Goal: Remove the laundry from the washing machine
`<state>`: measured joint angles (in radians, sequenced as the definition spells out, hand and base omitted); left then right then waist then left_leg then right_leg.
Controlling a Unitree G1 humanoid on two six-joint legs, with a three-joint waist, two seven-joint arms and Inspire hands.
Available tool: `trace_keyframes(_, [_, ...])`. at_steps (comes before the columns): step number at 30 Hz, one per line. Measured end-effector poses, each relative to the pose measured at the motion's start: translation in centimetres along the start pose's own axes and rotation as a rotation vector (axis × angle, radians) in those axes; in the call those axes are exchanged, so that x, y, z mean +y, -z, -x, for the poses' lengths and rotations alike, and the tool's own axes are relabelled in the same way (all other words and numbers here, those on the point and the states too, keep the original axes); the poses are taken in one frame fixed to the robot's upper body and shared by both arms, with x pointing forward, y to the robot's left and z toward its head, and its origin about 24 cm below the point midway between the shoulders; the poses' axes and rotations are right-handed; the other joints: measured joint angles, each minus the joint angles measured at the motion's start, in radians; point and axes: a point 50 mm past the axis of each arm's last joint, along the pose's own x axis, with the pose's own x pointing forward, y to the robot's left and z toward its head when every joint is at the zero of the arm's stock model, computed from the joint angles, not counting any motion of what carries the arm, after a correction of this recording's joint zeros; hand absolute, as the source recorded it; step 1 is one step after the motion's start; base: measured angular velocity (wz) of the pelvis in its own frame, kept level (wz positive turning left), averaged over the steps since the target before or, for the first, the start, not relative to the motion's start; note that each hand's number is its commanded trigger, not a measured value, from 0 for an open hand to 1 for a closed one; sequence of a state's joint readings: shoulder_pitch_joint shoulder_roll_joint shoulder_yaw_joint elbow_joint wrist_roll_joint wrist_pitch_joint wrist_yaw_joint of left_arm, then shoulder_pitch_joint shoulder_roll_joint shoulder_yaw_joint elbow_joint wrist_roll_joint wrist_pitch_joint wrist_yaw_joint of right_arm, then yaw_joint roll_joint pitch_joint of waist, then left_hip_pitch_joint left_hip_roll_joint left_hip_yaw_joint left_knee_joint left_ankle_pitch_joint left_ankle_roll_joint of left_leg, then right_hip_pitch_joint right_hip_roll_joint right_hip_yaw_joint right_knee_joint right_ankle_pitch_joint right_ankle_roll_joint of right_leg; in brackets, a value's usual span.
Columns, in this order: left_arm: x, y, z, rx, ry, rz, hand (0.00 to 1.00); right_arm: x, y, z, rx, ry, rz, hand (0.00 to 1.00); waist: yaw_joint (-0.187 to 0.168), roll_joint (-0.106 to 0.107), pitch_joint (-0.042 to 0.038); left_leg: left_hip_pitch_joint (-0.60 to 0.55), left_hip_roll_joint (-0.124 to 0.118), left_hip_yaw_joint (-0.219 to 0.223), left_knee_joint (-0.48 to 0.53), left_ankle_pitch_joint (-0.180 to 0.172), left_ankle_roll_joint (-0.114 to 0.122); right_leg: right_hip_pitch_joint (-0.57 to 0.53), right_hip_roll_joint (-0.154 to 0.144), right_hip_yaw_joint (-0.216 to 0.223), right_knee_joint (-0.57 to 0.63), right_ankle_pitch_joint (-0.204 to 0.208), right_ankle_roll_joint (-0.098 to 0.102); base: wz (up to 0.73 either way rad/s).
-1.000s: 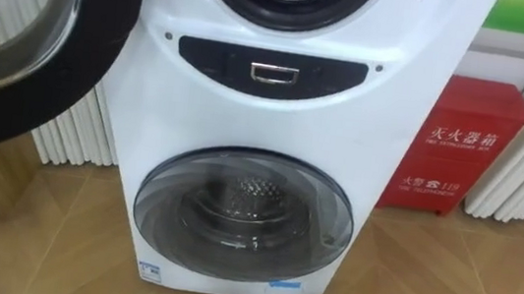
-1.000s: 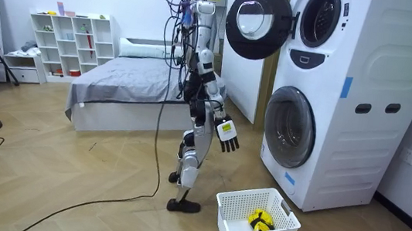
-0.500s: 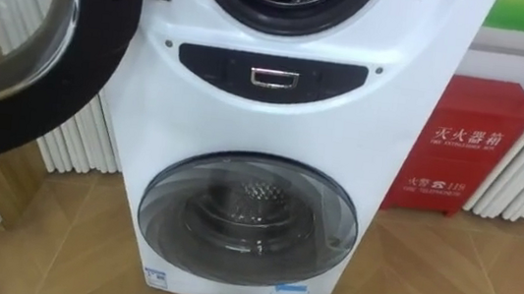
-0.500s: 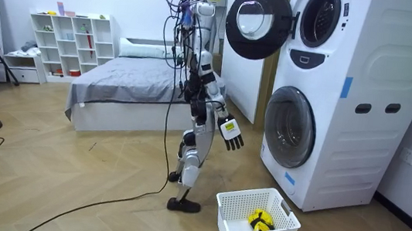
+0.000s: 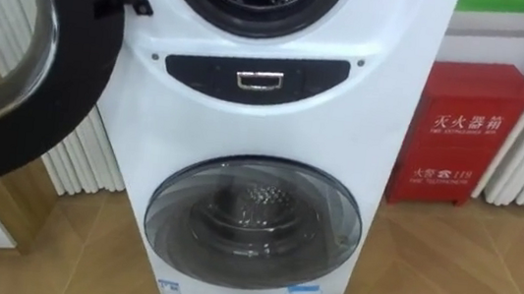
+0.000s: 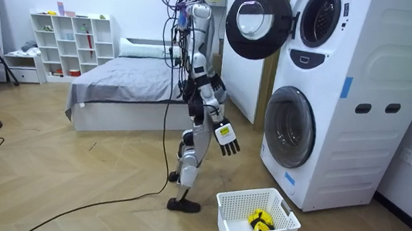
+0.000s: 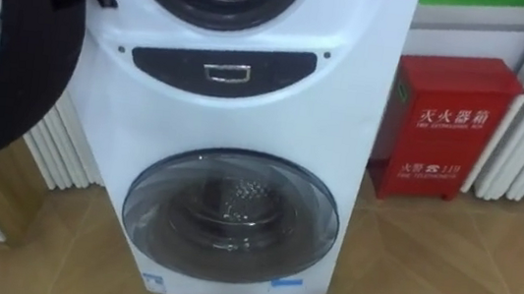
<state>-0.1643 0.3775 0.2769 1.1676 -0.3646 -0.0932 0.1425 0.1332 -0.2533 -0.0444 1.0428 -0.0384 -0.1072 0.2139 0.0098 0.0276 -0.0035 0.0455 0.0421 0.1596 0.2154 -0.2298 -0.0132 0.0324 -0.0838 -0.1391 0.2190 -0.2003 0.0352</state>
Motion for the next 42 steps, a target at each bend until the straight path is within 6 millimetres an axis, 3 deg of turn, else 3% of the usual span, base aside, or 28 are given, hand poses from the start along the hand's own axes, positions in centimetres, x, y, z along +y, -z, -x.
trace_keyframes(5, [-0.7, -4.7, -0.7, -0.116, 0.012, 0.019, 0.0, -0.4, -0.5, 0.0, -0.015, 0.007, 0.039, 0.0, -0.002, -0.013, -0.0051, -0.029, 0.002, -0.002, 0.0, 0.003, 0.0, -0.028, 0.003, 0.003, -0.009, 0.013, -0.001, -0.05])
trace_keyframes(13, [-1.9, -12.6, -0.1, -0.359, 0.07, 0.093, 0.0, -0.9, -3.1, 0.1, -0.122, 0.058, 0.097, 0.0, -0.003, 0.015, 0.0022, -0.051, 0.002, -0.011, -0.003, 0.004, 0.002, -0.036, 0.007, 0.003, -0.051, 0.038, 0.001, -0.05])
trace_keyframes(19, [-2.6, -14.9, 0.7, -0.447, 0.086, 0.046, 0.0, -0.9, -2.4, 0.3, -0.108, 0.056, 0.118, 0.0, -0.004, 0.018, 0.0021, -0.055, 0.002, -0.082, -0.017, 0.004, 0.001, -0.038, 0.015, -0.001, -0.052, 0.038, 0.001, 0.06])
trace_keyframes(23, [-3.0, -15.2, 1.0, -0.462, 0.079, 0.024, 0.0, -0.8, -2.8, 0.5, -0.133, 0.059, 0.136, 0.0, -0.002, 0.016, 0.0021, -0.059, 0.002, -0.1, -0.018, 0.004, 0.001, -0.035, 0.016, -0.015, -0.052, 0.038, 0.001, 0.15])
trace_keyframes(27, [-4.4, -16.2, 1.8, -0.513, 0.108, -0.035, 0.0, -0.8, -3.2, 0.6, -0.158, 0.058, 0.145, 0.0, 0.006, 0.01, 0.0045, -0.069, 0.004, -0.159, -0.017, 0.005, 0.001, -0.047, 0.02, -0.036, -0.033, 0.038, 0.001, 0.26])
trace_keyframes(28, [-4.7, -16.4, 2.0, -0.523, 0.115, -0.049, 0.0, -0.8, -3.2, 0.6, -0.165, 0.058, 0.151, 0.0, 0.012, 0.018, 0.0097, -0.069, 0.014, -0.222, -0.015, 0.005, 0.001, -0.063, 0.03, -0.047, -0.021, 0.031, -0.006, 0.05])
trace_keyframes(29, [-4.8, -16.7, 2.2, -0.532, 0.116, -0.052, 0.0, -0.7, -3.4, 0.6, -0.173, 0.054, 0.155, 0.0, 0.021, 0.015, 0.0108, -0.072, 0.019, -0.256, -0.015, 0.005, 0.001, -0.075, 0.047, -0.034, -0.048, 0.036, -0.013, -0.07])
trace_keyframes(30, [-4.6, -17.2, 2.3, -0.55, 0.099, -0.049, 0.0, -0.5, -3.9, 0.5, -0.193, 0.049, 0.163, 0.0, 0.026, 0.007, 0.0121, -0.088, 0.016, -0.286, -0.007, 0.001, -0.005, -0.101, 0.076, -0.031, -0.105, 0.08, -0.044, 0.1])
trace_keyframes(32, [-4.6, -17.5, 2.5, -0.553, 0.089, -0.09, 0.0, -0.9, -4.0, 0.6, -0.2, 0.061, 0.172, 0.0, 0.011, 0.013, 0.0143, -0.117, 0.023, -0.256, 0.019, 0.002, -0.01, -0.089, 0.071, -0.047, -0.097, 0.105, -0.056, 0.5])
trace_keyframes(33, [-5.1, -17.7, 2.7, -0.56, 0.102, -0.137, 0.0, -1.0, -3.6, 0.7, -0.189, 0.063, 0.172, 0.0, -0.001, 0.006, 0.0173, -0.159, 0.016, -0.2, 0.085, 0.001, -0.01, -0.074, 0.059, 0.008, -0.105, 0.106, -0.056, 1.01])
trace_keyframes(34, [-6.1, -17.9, 3.3, -0.586, 0.134, -0.178, 0.0, -1.0, -3.0, 0.9, -0.176, 0.064, 0.16, 0.0, -0.008, -0.008, 0.0242, -0.223, -0.004, -0.163, 0.111, -0.003, -0.001, -0.067, 0.033, 0.1, -0.106, 0.103, -0.05, 1.13])
trace_keyframes(35, [-6.9, -18.2, 3.7, -0.613, 0.16, -0.204, 0.0, -1.1, -2.6, 1.0, -0.166, 0.068, 0.152, 0.0, -0.008, -0.006, 0.0245, -0.242, -0.011, -0.159, 0.048, 0.024, 0.002, -0.075, 0.032, 0.117, -0.101, 0.102, -0.045, 0.94])
trace_keyframes(36, [-7.8, -19.1, 4.8, -0.676, 0.195, -0.229, 0.0, -0.7, -1.7, 1.1, -0.139, 0.059, 0.138, 0.0, 0.013, -0.021, 0.0243, -0.25, -0.013, -0.111, 0.015, 0.094, 0.027, -0.109, 0.027, 0.132, -0.078, 0.083, -0.021, 0.37])
trace_keyframes(37, [-8.2, -19.4, 5.3, -0.711, 0.199, -0.26, 0.0, -0.5, -1.4, 1.3, -0.135, 0.042, 0.153, 0.0, 0.046, -0.027, 0.024, -0.253, -0.007, -0.077, 0.02, 0.092, 0.032, -0.12, 0.028, 0.115, -0.074, 0.08, -0.01, 0.06])
trace_keyframes(38, [-8.3, -19.3, 5.3, -0.714, 0.193, -0.282, 0.0, -0.5, -1.6, 1.3, -0.143, 0.037, 0.161, 0.0, 0.055, -0.023, 0.0266, -0.251, -0.007, -0.077, 0.024, 0.091, 0.033, -0.119, 0.026, 0.104, -0.08, 0.084, -0.005, -0.19])
trace_keyframes(42, [-8.2, -18.9, 5.0, -0.676, 0.164, -0.331, 0.0, -0.9, -3.5, 1.6, -0.226, 0.055, 0.193, 0.0, 0.066, -0.019, 0.0284, -0.226, -0.017, -0.08, 0.022, 0.088, 0.033, -0.13, 0.021, 0.056, -0.089, 0.107, -0.009, -0.04])
